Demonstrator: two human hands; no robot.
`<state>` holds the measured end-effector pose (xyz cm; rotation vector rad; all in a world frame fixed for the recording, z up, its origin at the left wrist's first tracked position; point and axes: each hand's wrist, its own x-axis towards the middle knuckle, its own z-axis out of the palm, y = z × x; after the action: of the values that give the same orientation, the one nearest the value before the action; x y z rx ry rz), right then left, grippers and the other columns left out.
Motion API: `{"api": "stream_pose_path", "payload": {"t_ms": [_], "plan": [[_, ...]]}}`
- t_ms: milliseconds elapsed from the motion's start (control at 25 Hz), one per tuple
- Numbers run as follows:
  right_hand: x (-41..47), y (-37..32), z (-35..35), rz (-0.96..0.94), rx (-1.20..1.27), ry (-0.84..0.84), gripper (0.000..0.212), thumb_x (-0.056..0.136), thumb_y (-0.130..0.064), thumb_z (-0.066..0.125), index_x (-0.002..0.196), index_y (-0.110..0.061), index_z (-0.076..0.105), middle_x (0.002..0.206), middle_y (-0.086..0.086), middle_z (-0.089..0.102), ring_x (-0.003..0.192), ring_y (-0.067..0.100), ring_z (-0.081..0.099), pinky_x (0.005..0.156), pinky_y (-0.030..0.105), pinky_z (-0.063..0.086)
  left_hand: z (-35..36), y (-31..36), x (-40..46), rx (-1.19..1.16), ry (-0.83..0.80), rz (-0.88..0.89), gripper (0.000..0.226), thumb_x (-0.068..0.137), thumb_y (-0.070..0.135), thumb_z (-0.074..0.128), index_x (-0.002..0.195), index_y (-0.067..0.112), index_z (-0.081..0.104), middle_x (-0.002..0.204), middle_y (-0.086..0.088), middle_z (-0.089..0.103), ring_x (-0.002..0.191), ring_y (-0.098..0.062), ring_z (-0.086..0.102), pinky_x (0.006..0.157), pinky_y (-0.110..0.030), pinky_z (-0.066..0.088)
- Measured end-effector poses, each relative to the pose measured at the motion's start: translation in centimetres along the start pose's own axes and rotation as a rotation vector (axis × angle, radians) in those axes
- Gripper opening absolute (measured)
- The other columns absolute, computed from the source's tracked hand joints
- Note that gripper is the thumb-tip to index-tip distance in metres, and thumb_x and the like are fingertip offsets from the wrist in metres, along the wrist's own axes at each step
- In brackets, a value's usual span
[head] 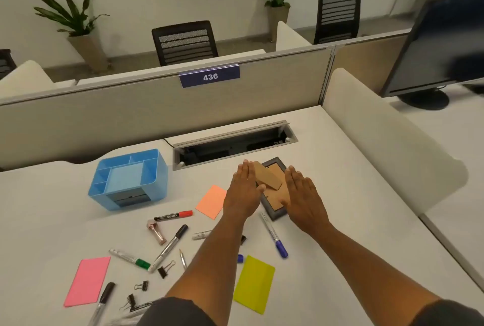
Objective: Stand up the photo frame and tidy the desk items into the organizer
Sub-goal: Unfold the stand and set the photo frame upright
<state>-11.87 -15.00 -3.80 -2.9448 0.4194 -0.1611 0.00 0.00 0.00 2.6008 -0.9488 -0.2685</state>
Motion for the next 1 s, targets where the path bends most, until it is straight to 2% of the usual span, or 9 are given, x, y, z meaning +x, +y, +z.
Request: {"api": "stream_pose_path", "payload": {"t_ms": [120,240,400,520,600,680,800,920,1000], "plan": [[0.4,0.7,0.6,0.036,-0.003,-0.009,0.074,0.096,-0.056,0.019,0.153,-0.014,-0.003,0.162,0.009,0.001,0.149,0.030,0.008,0.120,0.044,0.007,0.7,-0.2,0.7,0.011,-0.016,-0.044,0.074,0.101,0.045,0.038,0.154,0.017,-0.007,0.161,-0.003,-0.012,0.148,-0.022,-0.007,0.118,-0.037,0.001],[0.3,1.3,1.2,0.029,0.012,-0.089,0.072,0.099,-0.050,0.029,0.153,-0.017,-0.005,0.162,0.007,-0.001,0.150,0.028,0.004,0.120,0.041,0.000,1.6,-0.5,1.3,0.007,-0.047,-0.062,0.077,0.101,0.041,0.042,0.154,0.016,-0.007,0.161,-0.005,-0.012,0.149,-0.024,-0.004,0.118,-0.039,0.007],[0.1,2.8,2.0,0.038,0.023,-0.167,0.073,0.095,-0.055,0.020,0.154,-0.020,-0.006,0.163,0.005,-0.003,0.150,0.027,0.002,0.118,0.038,-0.003,2.6,-0.7,2.1,-0.035,-0.048,-0.104,0.076,0.101,0.039,0.043,0.153,0.014,-0.007,0.162,-0.006,-0.008,0.149,-0.026,0.003,0.118,-0.042,0.015],[-0.3,3.6,2.6,0.074,0.060,-0.195,0.074,0.095,-0.058,0.022,0.154,-0.022,-0.005,0.163,0.004,-0.003,0.150,0.027,0.003,0.119,0.038,0.001,2.9,-0.3,2.5,-0.117,-0.027,-0.181,0.071,0.102,0.035,0.041,0.153,0.014,-0.004,0.162,-0.007,0.003,0.146,-0.028,0.018,0.115,-0.042,0.027],[-0.6,4.0,2.8,0.089,0.078,-0.204,0.076,0.094,-0.062,0.021,0.154,-0.023,-0.003,0.163,0.003,-0.002,0.150,0.026,0.005,0.119,0.038,0.004,3.0,-0.2,3.1,-0.236,0.012,-0.245,0.068,0.101,0.033,0.042,0.153,0.017,0.003,0.156,-0.009,0.027,0.134,-0.028,0.041,0.104,-0.041,0.041],[-0.7,4.3,2.9,0.094,0.090,-0.216,0.080,0.091,-0.068,0.013,0.155,-0.022,0.002,0.163,0.002,-0.001,0.149,0.025,0.008,0.120,0.038,0.007,3.0,-0.1,3.8,-0.315,0.068,-0.300,0.063,0.100,0.029,0.044,0.152,0.017,0.011,0.132,-0.010,0.055,0.111,-0.025,0.059,0.088,-0.035,0.052],[-0.6,4.6,2.9,0.083,0.078,-0.227,0.085,0.087,-0.072,0.014,0.155,-0.022,0.009,0.163,0.002,0.001,0.149,0.025,0.011,0.119,0.040,0.012,3.1,-0.1,4.8,-0.345,0.110,-0.351,0.052,0.100,0.026,0.045,0.146,0.012,0.027,0.115,-0.010,0.063,0.100,-0.026,0.064,0.084,-0.037,0.056],[-0.7,4.9,2.8,0.067,0.059,-0.237,0.083,0.090,-0.070,0.028,0.155,-0.023,0.007,0.163,0.002,-0.001,0.149,0.025,0.010,0.120,0.041,0.013,2.9,0.5,5.3,-0.439,0.173,-0.421,0.026,0.098,0.017,0.047,0.122,0.009,0.052,0.102,-0.010,0.065,0.091,-0.026,0.065,0.075,-0.031,0.054],[-0.8,4.9,2.8,0.067,0.057,-0.247,0.081,0.092,-0.065,0.036,0.155,-0.023,0.007,0.163,0.002,-0.001,0.149,0.025,0.010,0.120,0.041,0.014,2.8,0.7,5.5,-0.531,0.215,-0.454,0.022,0.095,0.012,0.050,0.114,0.009,0.060,0.100,-0.008,0.066,0.091,-0.025,0.064,0.074,-0.030,0.053]]}}
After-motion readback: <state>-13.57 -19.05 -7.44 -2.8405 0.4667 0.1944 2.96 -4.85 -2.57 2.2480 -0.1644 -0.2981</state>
